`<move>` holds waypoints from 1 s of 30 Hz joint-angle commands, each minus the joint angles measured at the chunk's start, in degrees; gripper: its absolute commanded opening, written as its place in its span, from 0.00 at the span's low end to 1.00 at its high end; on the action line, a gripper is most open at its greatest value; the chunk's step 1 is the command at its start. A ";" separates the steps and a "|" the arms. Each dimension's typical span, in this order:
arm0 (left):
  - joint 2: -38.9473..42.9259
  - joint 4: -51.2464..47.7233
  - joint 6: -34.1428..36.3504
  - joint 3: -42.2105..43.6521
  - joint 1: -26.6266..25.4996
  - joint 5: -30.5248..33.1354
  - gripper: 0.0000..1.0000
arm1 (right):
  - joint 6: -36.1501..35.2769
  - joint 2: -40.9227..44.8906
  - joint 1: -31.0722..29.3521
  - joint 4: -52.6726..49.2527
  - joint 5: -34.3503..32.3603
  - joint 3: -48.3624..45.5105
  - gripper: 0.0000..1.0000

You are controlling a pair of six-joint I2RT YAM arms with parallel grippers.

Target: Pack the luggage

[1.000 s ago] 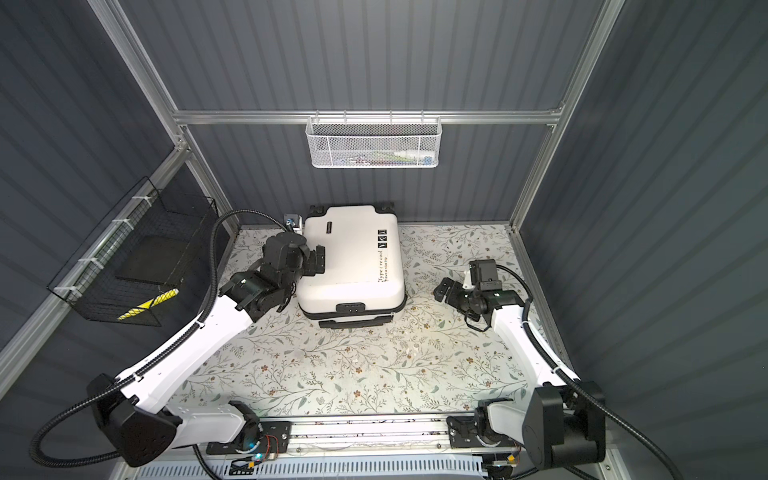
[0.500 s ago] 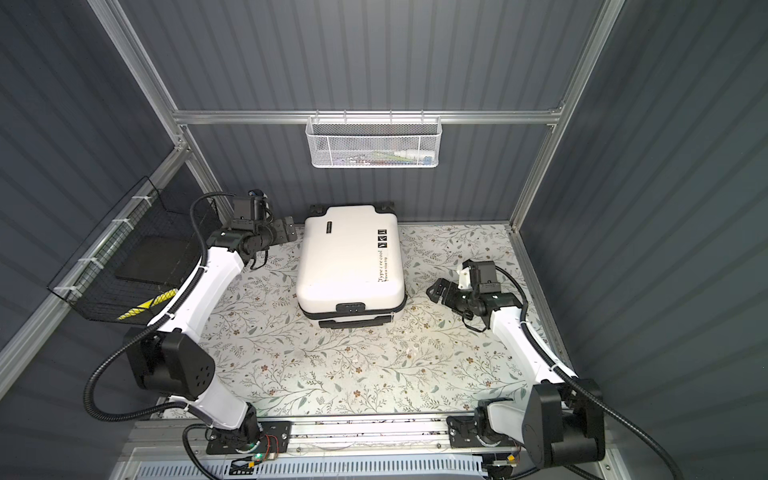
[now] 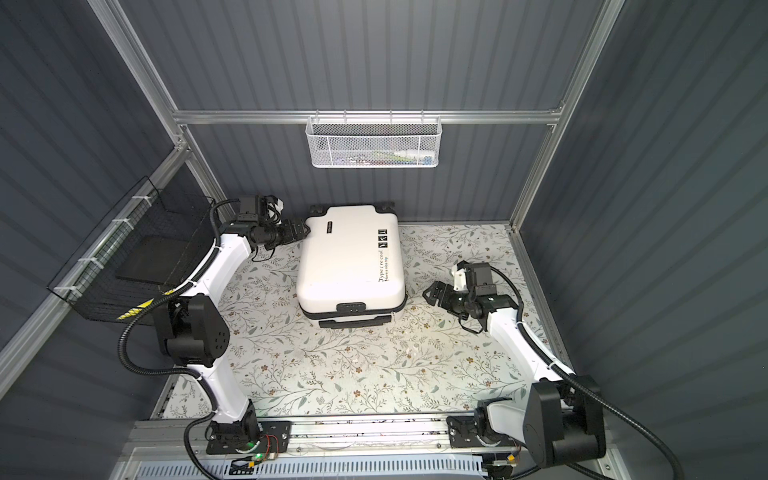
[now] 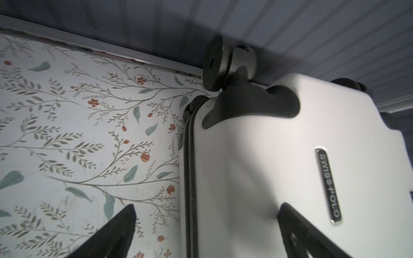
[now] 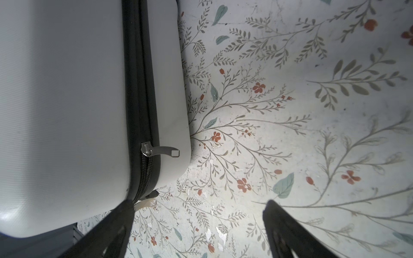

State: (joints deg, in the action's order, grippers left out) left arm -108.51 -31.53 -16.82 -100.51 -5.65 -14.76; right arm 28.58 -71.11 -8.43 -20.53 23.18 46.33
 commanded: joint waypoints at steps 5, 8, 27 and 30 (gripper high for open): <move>-3.03 0.89 -2.33 -0.54 -0.74 -9.49 1.00 | -2.97 -1.50 -2.63 4.12 -2.71 -1.98 0.83; -3.83 1.98 -3.37 -0.75 -0.94 -10.67 1.00 | -4.02 -2.85 -3.67 6.02 -2.65 -2.14 0.77; -10.41 0.36 -4.72 -9.16 -5.86 -11.17 1.00 | -11.09 -4.30 -7.97 22.95 -4.94 -9.53 0.38; -10.23 0.07 -4.71 -9.35 -5.87 -11.14 1.00 | -10.83 -4.81 -8.17 26.89 -4.46 -11.47 0.40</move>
State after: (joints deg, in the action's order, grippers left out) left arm -117.45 -28.29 -21.28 -108.60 -9.72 -23.59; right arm 18.41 -74.91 -16.25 0.97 18.00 36.25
